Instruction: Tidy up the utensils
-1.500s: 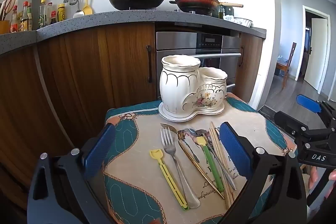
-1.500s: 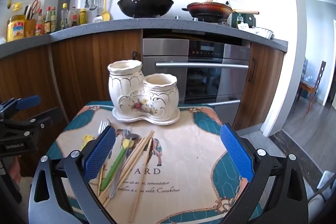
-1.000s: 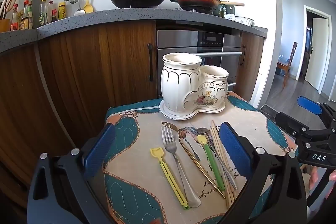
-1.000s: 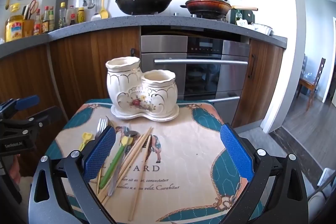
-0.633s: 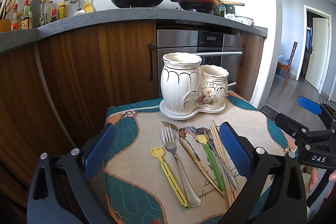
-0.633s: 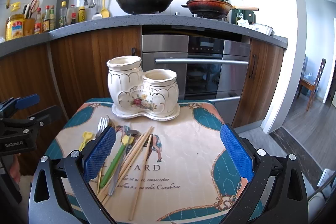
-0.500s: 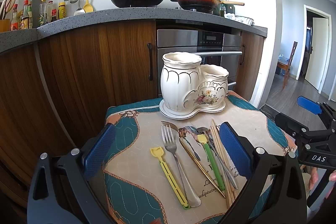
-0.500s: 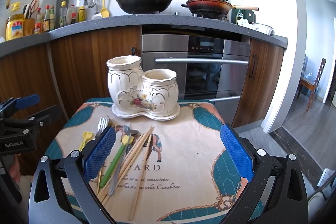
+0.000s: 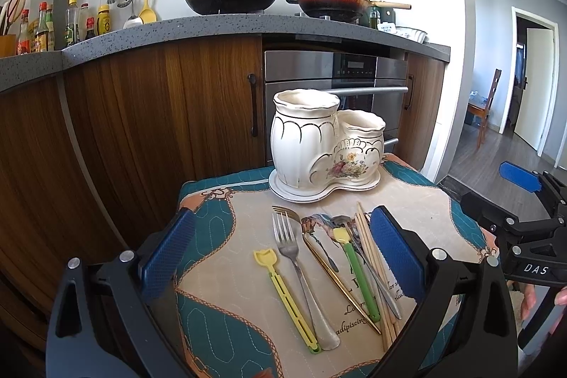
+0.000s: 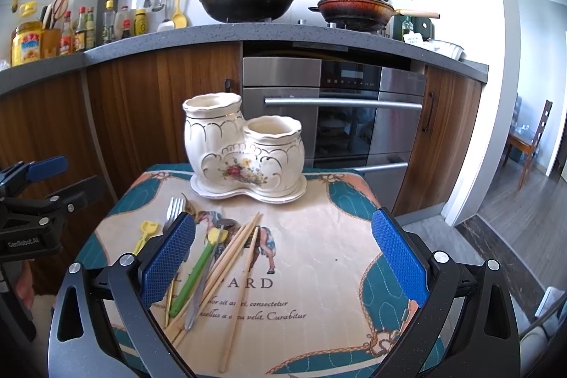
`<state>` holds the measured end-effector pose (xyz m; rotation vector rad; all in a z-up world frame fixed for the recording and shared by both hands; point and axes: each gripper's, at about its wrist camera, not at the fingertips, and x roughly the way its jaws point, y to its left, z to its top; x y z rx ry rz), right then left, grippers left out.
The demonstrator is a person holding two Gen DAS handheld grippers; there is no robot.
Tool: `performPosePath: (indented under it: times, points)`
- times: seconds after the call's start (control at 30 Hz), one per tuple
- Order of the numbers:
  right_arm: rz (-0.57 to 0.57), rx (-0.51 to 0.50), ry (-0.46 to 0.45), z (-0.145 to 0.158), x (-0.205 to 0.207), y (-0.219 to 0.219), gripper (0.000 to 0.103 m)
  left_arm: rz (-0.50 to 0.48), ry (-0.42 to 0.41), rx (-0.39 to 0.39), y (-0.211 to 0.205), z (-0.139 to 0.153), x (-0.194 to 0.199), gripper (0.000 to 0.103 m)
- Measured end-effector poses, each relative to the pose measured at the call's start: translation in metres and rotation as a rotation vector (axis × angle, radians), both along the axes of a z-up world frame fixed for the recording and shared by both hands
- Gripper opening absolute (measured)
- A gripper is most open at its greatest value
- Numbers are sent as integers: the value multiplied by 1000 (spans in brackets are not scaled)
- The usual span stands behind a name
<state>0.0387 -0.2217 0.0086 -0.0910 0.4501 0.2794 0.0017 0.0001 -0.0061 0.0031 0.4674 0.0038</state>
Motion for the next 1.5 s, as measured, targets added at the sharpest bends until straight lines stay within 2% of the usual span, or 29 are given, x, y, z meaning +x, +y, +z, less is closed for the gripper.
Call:
performPosePath:
  times: [1.5]
  points:
    - [8, -9, 2, 1, 2, 4, 99, -3, -2, 15, 0, 5, -1, 98]
